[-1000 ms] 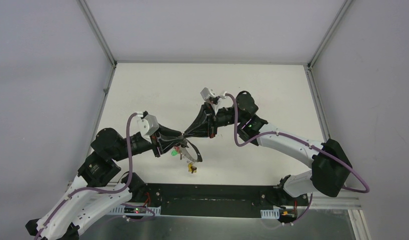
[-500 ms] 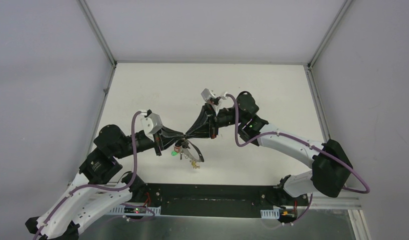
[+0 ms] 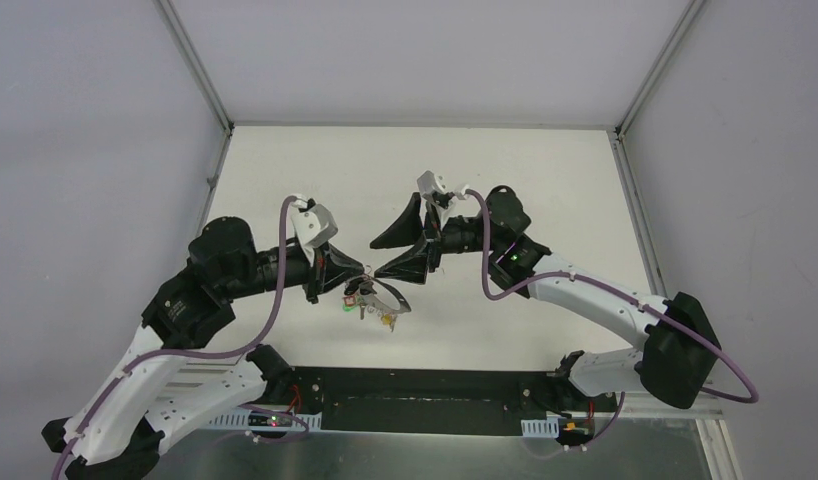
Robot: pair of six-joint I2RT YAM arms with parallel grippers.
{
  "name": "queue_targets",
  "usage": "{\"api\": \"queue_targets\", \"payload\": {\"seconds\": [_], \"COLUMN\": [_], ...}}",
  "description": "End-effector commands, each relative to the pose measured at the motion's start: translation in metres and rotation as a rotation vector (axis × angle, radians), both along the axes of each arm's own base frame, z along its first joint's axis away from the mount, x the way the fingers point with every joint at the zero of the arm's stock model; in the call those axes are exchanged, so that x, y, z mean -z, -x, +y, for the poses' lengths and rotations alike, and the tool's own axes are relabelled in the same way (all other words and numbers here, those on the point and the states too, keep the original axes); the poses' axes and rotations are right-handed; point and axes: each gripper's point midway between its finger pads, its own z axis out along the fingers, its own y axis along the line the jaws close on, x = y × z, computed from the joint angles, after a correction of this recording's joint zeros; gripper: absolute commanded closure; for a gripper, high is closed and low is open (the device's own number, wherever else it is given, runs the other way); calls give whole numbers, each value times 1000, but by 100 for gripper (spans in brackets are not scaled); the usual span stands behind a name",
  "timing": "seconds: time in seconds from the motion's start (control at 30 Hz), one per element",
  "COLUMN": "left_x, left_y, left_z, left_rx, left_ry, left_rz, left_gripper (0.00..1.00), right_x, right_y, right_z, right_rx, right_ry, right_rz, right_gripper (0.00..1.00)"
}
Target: Put the keys on the keyring
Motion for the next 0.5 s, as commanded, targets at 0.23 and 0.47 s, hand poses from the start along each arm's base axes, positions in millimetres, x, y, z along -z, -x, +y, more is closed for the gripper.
{"api": "queue_targets", "payload": {"seconds": [0.23,0.47], "left_x": [-18,-15], "left_y": [-7,-8], "left_z": [5,11], "left_rx": [-71,-100], "left_ry": [-143,-261], "left_rz": [192,289], "left_gripper": [100,100], "right_x": [-14,-18], "right_y": [-6,-4], "right_z": [-3,0], "right_rx": [60,32], "right_ry": [-23,-24], "right_rz": [-55,-50], "right_gripper": [38,48]}}
